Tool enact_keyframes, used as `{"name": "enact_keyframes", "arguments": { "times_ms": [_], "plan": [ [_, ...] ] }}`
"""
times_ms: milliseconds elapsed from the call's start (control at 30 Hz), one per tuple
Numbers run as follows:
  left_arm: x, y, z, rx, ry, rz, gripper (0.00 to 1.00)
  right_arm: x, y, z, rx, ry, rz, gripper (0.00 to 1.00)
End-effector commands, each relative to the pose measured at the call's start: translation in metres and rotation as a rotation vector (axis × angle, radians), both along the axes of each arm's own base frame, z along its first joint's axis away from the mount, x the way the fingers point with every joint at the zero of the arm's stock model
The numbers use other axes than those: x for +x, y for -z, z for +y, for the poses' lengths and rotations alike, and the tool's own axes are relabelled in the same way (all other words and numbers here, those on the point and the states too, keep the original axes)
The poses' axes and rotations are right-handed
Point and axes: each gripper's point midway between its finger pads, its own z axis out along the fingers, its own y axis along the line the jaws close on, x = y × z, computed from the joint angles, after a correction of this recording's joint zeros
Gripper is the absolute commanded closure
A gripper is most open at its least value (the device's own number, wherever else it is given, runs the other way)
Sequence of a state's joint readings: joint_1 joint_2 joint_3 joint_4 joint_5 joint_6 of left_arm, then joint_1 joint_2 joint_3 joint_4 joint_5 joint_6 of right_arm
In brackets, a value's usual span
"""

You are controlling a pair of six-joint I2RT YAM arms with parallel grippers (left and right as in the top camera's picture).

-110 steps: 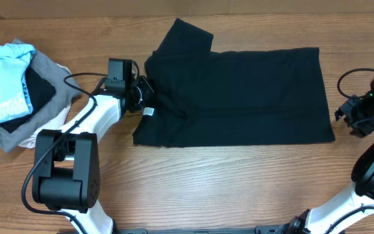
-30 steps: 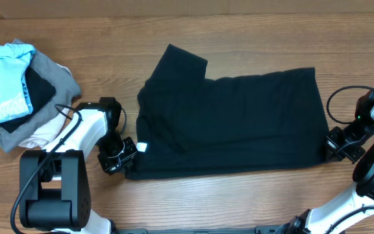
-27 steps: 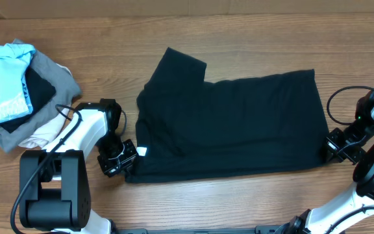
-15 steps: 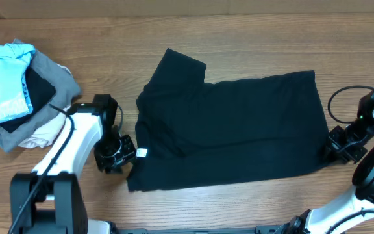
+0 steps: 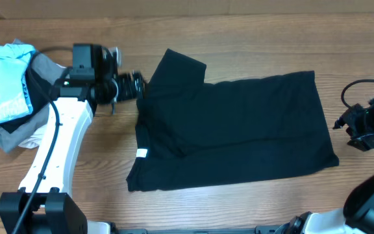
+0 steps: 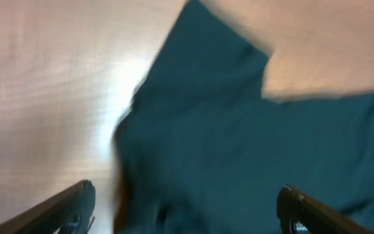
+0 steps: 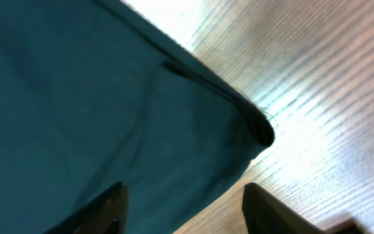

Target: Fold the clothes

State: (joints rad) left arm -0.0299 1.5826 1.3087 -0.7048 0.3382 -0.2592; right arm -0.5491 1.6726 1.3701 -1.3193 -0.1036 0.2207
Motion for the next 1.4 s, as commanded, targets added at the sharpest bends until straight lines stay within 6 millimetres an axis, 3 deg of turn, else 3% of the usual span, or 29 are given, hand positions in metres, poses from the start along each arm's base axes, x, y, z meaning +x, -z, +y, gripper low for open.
{"name": "enact_keyframes", "arguments": {
  "times_ms": [0, 333, 500, 600, 733, 867, 1100, 1367],
  "plan": [
    [0.03, -0.009, -0.011, -0.047, 0.072, -0.082, 0.1, 0.01, -0.026, 0.004, -0.01, -0.033, -0.109, 0.38],
    [0.102, 0.072, -0.054, -0.106, 0.166, 0.067, 0.12, 0.011, -0.027, 0.01, 0.023, -0.046, -0.121, 0.38],
    [0.119, 0.103, -0.074, -0.09, 0.212, 0.091, 0.12, 0.01, -0.027, 0.011, 0.026, -0.045, -0.117, 0.38],
    [0.127, 0.129, -0.074, 0.021, 0.183, 0.1, 0.13, 0.009, -0.027, 0.011, 0.027, -0.045, -0.115, 0.38],
    [0.13, 0.144, -0.064, 0.139, 0.138, 0.106, 0.13, 0.008, -0.027, 0.011, 0.028, -0.045, -0.11, 0.38],
    [0.135, 0.146, -0.055, 0.207, 0.105, 0.092, 0.12, 0.008, -0.027, 0.011, 0.026, -0.045, -0.109, 0.38],
    [0.142, 0.153, -0.056, 0.204, 0.103, 0.068, 0.11, 0.008, -0.027, 0.011, 0.028, -0.045, -0.108, 0.38],
    [0.137, 0.18, -0.077, 0.183, 0.142, 0.099, 0.22, 0.007, -0.027, 0.012, 0.029, -0.044, -0.106, 0.38]
  ]
}}
